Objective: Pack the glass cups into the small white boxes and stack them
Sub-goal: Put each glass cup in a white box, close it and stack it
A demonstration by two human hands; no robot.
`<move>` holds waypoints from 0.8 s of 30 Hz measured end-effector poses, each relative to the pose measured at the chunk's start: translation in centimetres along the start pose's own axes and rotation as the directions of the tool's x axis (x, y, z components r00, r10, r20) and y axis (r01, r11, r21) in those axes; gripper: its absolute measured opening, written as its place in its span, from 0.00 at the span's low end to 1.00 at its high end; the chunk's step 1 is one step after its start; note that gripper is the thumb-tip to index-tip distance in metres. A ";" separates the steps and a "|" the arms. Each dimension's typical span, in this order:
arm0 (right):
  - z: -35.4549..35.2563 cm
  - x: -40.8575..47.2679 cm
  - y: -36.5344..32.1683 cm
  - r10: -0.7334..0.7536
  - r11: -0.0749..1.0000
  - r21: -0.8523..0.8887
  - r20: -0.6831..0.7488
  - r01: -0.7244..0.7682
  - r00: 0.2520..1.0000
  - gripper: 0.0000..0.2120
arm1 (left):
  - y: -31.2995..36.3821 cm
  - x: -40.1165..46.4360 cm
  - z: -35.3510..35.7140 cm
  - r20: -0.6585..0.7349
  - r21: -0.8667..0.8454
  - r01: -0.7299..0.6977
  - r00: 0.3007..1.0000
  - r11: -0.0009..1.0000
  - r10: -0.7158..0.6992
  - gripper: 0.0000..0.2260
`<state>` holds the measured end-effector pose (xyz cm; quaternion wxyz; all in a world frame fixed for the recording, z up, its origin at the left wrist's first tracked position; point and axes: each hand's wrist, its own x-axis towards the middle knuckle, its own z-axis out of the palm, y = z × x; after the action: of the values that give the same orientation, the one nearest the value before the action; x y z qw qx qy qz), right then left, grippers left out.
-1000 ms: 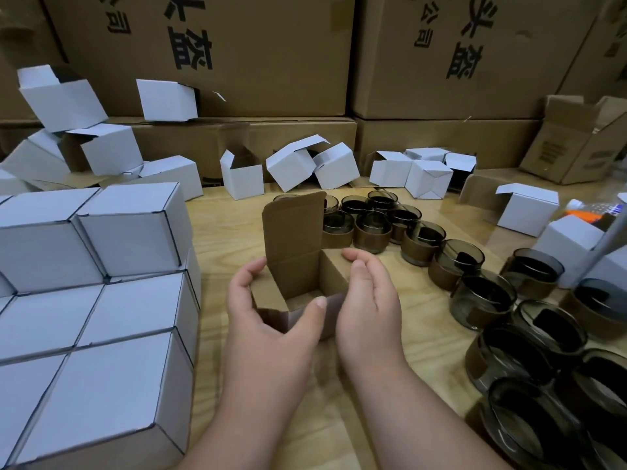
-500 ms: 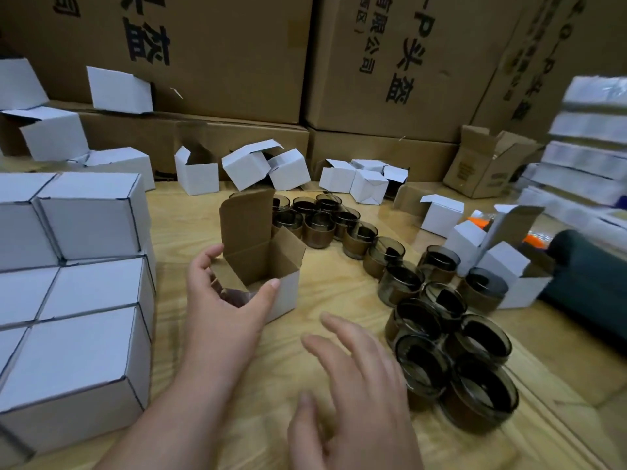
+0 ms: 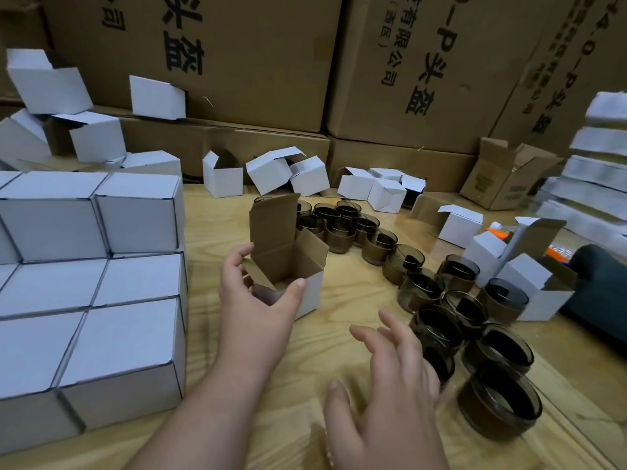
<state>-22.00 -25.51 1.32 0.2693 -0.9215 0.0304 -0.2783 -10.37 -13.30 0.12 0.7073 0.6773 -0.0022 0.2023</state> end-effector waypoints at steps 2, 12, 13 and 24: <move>0.5 0.2 0.4 -0.020 0.997 0.070 -0.015 0.021 1.000 0.25 | 0.0 -0.1 0.1 -0.002 0.007 -0.009 1.000 1.000 0.009 0.33; 2.9 3.4 2.6 0.040 0.996 0.073 0.072 -0.045 0.997 0.17 | 0.3 -0.1 -0.1 -0.028 0.079 -0.022 0.999 0.997 0.025 0.36; 3.3 3.7 3.0 0.089 0.994 0.056 0.112 -0.096 0.990 0.15 | 0.4 -0.2 -0.1 -0.029 0.094 -0.025 0.999 0.995 0.028 0.36; 6.4 8.4 1.7 0.315 0.836 0.450 0.080 -0.316 0.946 0.13 | -0.2 0.2 0.1 -0.076 0.046 -0.062 0.995 0.997 0.065 0.34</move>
<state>-11.32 -25.60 0.13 0.5203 -0.8148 0.1150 -0.2284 -10.10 -13.30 -0.06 0.6853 0.6837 0.0081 0.2507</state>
